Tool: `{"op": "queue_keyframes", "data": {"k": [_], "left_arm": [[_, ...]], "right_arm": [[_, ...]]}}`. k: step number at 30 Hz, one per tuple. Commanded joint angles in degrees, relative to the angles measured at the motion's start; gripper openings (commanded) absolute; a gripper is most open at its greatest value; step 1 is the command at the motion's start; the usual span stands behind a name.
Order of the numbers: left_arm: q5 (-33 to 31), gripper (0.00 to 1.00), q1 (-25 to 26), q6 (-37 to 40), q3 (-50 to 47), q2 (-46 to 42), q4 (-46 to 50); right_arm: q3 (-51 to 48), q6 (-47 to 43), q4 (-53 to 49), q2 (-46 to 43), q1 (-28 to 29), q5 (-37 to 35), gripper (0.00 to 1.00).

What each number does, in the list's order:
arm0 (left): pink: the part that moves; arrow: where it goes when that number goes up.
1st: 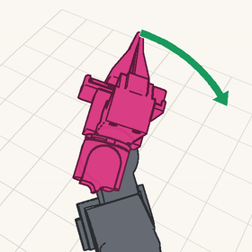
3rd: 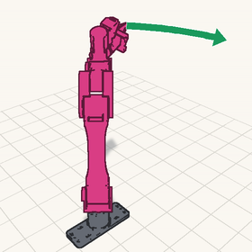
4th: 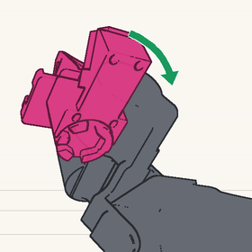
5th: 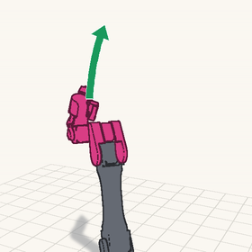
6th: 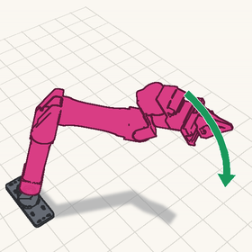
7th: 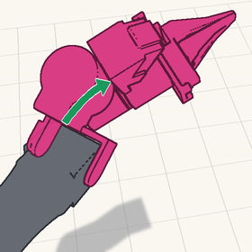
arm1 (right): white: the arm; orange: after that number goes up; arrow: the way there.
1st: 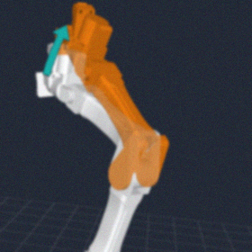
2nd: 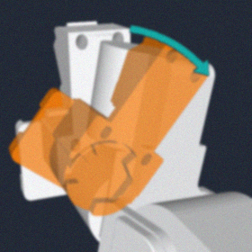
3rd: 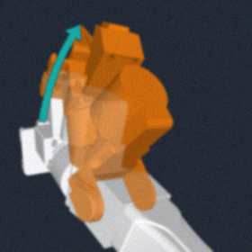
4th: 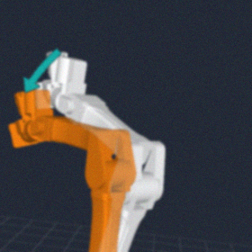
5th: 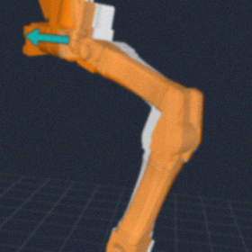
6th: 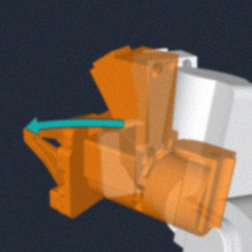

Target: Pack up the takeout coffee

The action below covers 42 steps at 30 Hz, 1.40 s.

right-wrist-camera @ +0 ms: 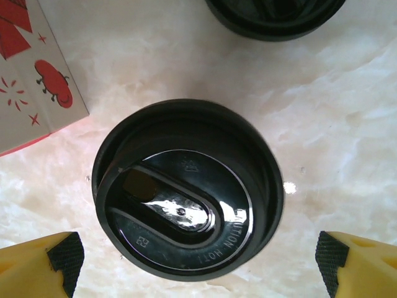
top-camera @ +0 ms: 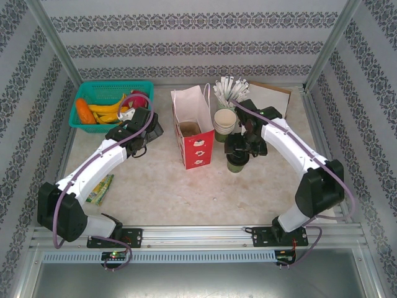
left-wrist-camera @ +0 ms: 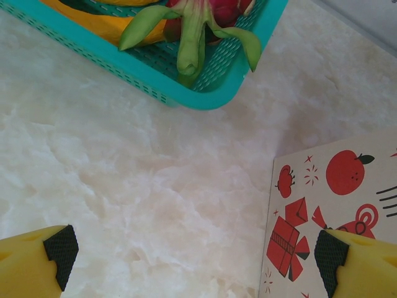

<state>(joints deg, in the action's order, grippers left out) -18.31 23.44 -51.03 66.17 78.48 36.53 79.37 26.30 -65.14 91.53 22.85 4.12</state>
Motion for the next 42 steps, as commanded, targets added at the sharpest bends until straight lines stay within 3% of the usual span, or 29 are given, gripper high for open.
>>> {"op": "queue_keyframes", "data": {"k": [1, 7, 42], "left_arm": [[-1.7, 1.00, -0.8, 1.4, -0.9, -1.6, -1.0], [-2.2, 1.00, -0.8, 1.9, -1.0, -1.5, -1.3], [-0.6, 1.00, -0.9, 2.5, -1.3, 0.6, -0.9]], "right_arm": [[2.9, 0.2, -4.4, 2.6, 1.3, 1.3, 0.98], [6.8, -0.2, -9.2, 6.6, 2.4, -3.6, 0.98], [7.1, 1.9, -6.8, 12.4, 3.2, -3.3, 0.98]]}}
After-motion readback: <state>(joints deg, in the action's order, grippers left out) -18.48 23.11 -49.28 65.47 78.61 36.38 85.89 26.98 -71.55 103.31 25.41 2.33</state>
